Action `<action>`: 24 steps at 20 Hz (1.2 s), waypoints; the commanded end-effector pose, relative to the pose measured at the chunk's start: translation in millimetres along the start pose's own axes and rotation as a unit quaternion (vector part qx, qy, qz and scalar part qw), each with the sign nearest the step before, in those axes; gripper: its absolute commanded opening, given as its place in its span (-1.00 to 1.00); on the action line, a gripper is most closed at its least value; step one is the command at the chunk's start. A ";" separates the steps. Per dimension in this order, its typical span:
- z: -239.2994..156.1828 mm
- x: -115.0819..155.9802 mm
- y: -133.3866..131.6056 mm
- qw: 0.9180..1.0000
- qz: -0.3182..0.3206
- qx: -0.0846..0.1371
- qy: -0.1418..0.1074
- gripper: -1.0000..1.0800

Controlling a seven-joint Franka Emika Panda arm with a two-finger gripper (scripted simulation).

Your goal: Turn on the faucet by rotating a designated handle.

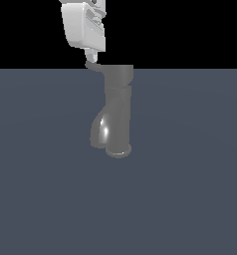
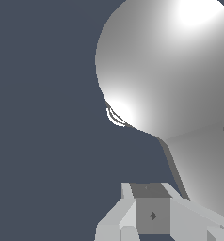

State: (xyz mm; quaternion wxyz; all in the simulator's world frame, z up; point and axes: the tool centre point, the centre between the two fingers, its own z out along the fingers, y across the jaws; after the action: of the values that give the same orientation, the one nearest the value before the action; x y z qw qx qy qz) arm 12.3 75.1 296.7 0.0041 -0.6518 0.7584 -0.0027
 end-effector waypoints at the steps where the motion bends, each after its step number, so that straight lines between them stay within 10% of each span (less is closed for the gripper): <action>1: -0.1 -6.1 14.5 1.000 -0.004 -0.005 0.001 -1.00; 24: -0.8 21.0 72.3 1.000 -0.003 -0.004 0.001 -1.00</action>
State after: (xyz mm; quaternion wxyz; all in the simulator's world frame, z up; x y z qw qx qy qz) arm -56.5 76.6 296.5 0.0026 -0.6609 0.7505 -0.0007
